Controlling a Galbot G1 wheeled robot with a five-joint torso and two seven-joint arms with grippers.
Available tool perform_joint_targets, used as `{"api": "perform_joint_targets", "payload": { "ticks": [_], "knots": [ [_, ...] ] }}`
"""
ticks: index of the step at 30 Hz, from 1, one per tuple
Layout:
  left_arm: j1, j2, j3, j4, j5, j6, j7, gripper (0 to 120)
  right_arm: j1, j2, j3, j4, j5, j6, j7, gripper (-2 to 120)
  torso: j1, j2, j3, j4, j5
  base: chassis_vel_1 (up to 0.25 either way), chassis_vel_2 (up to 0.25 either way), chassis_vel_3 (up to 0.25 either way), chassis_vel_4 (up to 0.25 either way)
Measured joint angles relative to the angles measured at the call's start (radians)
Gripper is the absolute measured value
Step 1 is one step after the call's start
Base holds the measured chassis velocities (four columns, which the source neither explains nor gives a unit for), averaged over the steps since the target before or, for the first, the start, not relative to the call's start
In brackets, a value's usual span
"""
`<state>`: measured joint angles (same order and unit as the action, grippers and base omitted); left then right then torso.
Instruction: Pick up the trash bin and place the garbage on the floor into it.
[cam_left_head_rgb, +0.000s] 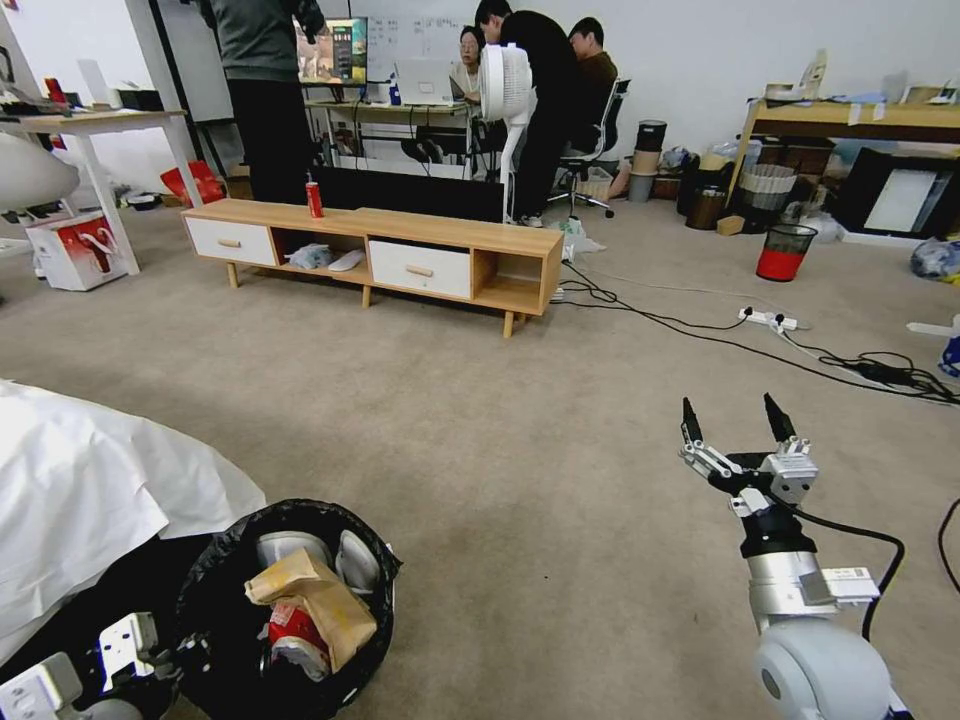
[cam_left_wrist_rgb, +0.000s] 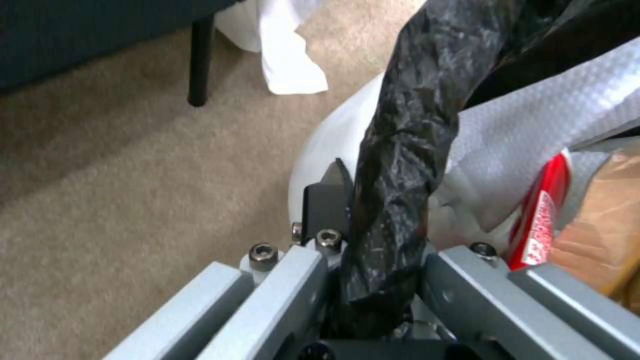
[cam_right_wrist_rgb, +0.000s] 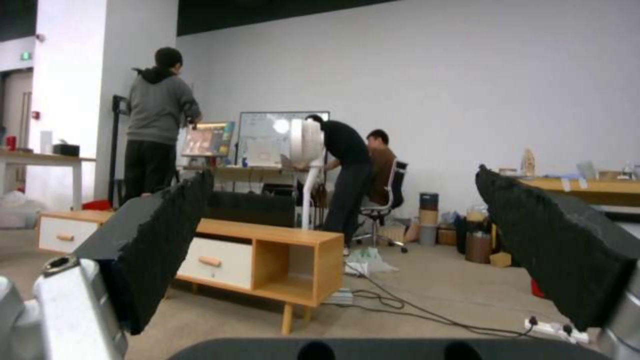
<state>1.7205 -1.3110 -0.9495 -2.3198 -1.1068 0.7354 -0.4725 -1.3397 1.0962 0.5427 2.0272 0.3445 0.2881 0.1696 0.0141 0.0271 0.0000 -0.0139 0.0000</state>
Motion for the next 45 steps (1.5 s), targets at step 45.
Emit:
{"api": "perform_joint_targets", "payload": {
  "ticks": [45],
  "knots": [
    [0.097, 0.043, -0.02, -0.025, -0.012, 0.0, -0.005, 0, 0.014, -0.019, -0.002, -0.009, 0.013, -0.006, 0.001, 100, 0.0, 0.0, 0.0, 0.0001, 0.0, 0.035, 0.037, 0.037, 0.036]
  ]
}}
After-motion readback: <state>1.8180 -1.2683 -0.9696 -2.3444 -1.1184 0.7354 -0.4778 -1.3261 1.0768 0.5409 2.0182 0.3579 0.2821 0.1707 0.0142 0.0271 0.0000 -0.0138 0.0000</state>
